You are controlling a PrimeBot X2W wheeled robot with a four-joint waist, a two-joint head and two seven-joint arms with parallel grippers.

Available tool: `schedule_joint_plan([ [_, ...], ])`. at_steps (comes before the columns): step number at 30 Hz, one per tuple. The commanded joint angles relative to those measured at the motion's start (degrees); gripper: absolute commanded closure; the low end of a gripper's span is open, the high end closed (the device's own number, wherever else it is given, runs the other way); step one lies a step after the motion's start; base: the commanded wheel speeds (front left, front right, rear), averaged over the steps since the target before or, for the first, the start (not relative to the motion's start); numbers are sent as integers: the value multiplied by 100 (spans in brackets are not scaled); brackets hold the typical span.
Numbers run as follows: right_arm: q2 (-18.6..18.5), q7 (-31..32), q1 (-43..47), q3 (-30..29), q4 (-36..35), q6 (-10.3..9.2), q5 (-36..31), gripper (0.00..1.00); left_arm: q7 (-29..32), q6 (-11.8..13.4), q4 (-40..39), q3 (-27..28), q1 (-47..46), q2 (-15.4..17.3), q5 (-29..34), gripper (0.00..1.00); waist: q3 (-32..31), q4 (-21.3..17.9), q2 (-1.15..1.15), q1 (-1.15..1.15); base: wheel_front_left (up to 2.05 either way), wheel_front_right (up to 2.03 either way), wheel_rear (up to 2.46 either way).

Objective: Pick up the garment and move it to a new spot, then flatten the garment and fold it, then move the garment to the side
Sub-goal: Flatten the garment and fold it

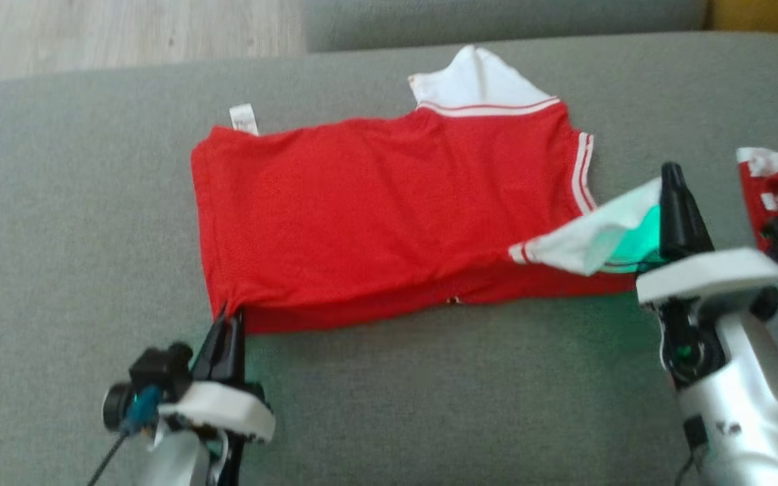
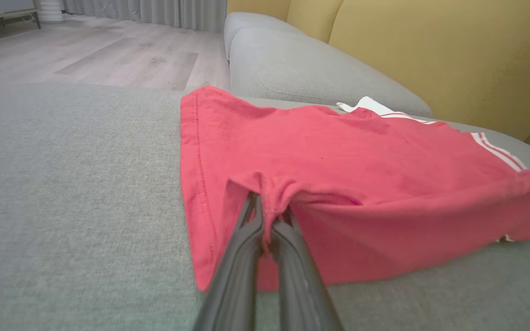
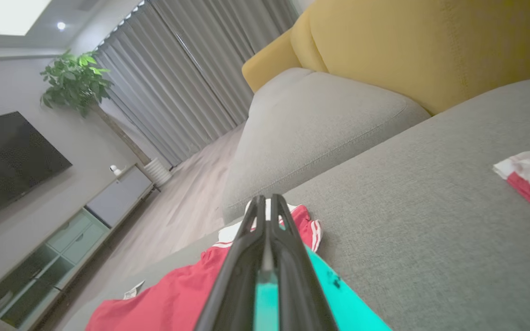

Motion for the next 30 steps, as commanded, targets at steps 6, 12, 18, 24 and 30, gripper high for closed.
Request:
schedule_joint_plan([
  [6, 78, -263, -1134, 25, 909, -4, -517, 100, -30, 127, 443, 52, -973, 25, -10, 100, 480, 157, 0, -2, 0, 0, 0],
  [12, 21, -488, -1487, 52, 1305, -4, -1346, 0, -30, 624, 643, 103, -1246, 25, -4, 0, 494, 182, 0, -2, 0, 0, 0],
  [18, 120, -498, -761, -411, 361, -4, -2824, 0, -30, 1116, 94, 266, -731, 25, 238, 0, 309, 172, 0, -2, 0, 0, 0],
  [24, 367, -499, 161, -584, -39, -4, -3457, 0, -30, 1289, -208, 299, -87, 25, 328, 0, 33, 182, 0, -2, 0, 0, 0],
  [30, 465, -500, 798, -554, -90, -4, -3709, 0, -30, 1332, -399, 294, 451, 25, 482, 0, -312, 210, 0, -2, 0, 0, 0],
])
